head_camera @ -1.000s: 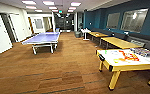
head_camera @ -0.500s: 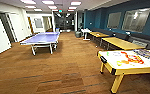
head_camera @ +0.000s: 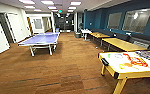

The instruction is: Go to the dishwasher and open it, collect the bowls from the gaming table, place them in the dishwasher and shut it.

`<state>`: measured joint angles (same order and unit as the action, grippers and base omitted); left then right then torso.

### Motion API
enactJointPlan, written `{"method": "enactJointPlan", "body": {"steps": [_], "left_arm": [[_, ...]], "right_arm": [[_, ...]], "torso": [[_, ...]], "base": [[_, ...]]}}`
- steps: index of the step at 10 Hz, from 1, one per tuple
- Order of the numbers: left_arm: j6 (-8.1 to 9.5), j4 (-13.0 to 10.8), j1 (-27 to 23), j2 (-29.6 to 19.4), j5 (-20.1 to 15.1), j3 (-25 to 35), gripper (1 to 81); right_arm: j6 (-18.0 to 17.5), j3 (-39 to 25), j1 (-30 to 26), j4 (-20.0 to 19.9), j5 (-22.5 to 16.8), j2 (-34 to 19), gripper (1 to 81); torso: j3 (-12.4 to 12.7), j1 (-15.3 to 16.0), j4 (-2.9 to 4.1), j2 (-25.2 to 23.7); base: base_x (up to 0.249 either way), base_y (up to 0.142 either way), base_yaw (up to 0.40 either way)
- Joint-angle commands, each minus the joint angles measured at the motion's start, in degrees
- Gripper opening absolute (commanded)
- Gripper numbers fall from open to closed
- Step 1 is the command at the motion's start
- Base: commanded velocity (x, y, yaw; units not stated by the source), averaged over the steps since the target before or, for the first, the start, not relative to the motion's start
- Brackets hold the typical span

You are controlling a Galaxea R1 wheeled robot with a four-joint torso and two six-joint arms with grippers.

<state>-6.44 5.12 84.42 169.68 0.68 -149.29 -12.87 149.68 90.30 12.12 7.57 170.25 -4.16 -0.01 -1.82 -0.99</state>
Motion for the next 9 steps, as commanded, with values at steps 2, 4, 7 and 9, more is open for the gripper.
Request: {"method": "enactJointPlan", "body": {"steps": [2, 4, 7, 9], "left_arm": [[-0.33, 0.1, -2.9, -0.1, -3.3, 0.2, 81.1], [-0.33, 0.2, -2.9, -0.2, -3.3, 0.2, 81.1], [-0.33, 0.2, -2.9, -0.1, -3.4, 0.2, 81.1], [-0.33, 0.1, -2.9, -0.2, -3.3, 0.2, 81.1]], "right_arm": [[0.1, -0.3, -2.2, 0.3, -2.6, -0.2, 81.1], [0.1, -0.3, -2.2, 0.4, -2.6, -0.1, 81.1], [0.2, -0.3, -2.1, 0.4, -2.6, -0.1, 81.1], [0.1, -0.3, -2.1, 0.4, -2.6, -0.1, 81.1]], "torso": [[0.0, 0.0, 0.00, 0.0], [0.0, 0.0, 0.00, 0.0], [0.0, 0.0, 0.00, 0.0], [0.0, 0.0, 0.00, 0.0]], "base": [[0.187, 0.000, 0.000], [0.186, 0.000, 0.000], [0.179, 0.000, 0.000], [0.172, 0.000, 0.000]]}}
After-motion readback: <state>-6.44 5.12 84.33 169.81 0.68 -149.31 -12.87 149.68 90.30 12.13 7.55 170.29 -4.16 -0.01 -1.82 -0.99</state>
